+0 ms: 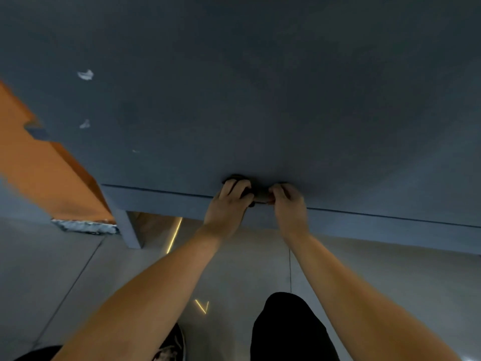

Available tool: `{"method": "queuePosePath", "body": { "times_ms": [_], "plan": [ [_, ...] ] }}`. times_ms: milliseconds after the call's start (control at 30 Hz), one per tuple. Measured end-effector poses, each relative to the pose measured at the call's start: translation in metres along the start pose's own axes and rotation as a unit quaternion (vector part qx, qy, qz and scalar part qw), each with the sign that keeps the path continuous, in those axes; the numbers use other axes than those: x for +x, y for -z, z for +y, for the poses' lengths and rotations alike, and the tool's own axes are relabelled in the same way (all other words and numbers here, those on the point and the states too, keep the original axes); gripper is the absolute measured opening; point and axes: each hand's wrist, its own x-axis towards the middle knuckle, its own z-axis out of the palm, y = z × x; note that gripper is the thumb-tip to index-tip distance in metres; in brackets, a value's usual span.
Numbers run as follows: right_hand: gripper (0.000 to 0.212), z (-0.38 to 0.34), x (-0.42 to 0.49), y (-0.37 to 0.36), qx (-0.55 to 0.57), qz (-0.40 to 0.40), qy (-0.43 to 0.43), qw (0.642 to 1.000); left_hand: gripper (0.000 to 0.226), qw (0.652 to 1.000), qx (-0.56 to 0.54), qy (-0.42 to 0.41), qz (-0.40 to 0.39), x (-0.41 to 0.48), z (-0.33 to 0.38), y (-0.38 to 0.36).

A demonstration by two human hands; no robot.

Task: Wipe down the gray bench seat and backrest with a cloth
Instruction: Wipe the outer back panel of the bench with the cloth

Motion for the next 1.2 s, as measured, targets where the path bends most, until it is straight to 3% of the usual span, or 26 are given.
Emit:
{"method": "queuePosePath", "body": {
  "times_ms": [167, 267, 400, 533, 600, 733, 800, 900, 967, 1133, 1200],
  "plan": [
    [0.025, -0.006, -0.003, -0.034, -0.026, -0.05, 0.016, 0.998, 0.018, 0.999, -0.002, 0.042, 0.013, -0.018, -0.039, 0.011],
    [0.024, -0.009, -0.008, -0.056, -0.066, -0.094, 0.039, 0.993, 0.016, 0.992, -0.028, 0.122, 0.01, -0.03, -0.059, 0.019],
    [0.016, -0.018, -0.019, -0.092, -0.095, -0.146, 0.078, 0.982, 0.018, 0.945, -0.11, 0.3, 0.072, -0.052, -0.085, 0.043],
    [0.023, -0.034, -0.034, -0.133, -0.136, -0.193, 0.127, 0.963, 0.022, 0.908, -0.183, 0.357, 0.125, -0.072, -0.089, 0.088],
    [0.024, -0.042, -0.039, -0.152, -0.151, -0.214, 0.163, 0.951, 0.021, 0.866, -0.224, 0.411, 0.175, -0.08, -0.099, 0.099],
    [0.03, -0.057, -0.037, -0.184, -0.17, -0.235, 0.204, 0.935, 0.025, 0.714, -0.338, 0.542, 0.287, -0.085, -0.145, 0.106],
    [0.032, -0.059, -0.035, -0.204, -0.194, -0.249, 0.223, 0.922, 0.034, 0.666, -0.357, 0.563, 0.334, -0.087, -0.171, 0.103],
    [0.037, -0.055, -0.031, -0.229, -0.252, -0.216, 0.248, 0.91, 0.038, 0.601, -0.403, 0.597, 0.347, -0.08, -0.205, 0.092],
    [0.038, -0.053, -0.03, -0.233, -0.278, -0.187, 0.253, 0.908, 0.052, 0.559, -0.443, 0.621, 0.324, -0.068, -0.214, 0.083],
    [0.035, -0.053, -0.027, -0.232, -0.252, -0.195, 0.246, 0.915, 0.056, 0.564, -0.45, 0.623, 0.302, -0.045, -0.194, 0.066],
    [0.033, -0.056, -0.028, -0.232, -0.24, -0.198, 0.23, 0.922, 0.053, 0.581, -0.442, 0.614, 0.3, -0.047, -0.193, 0.062]
  ]
}}
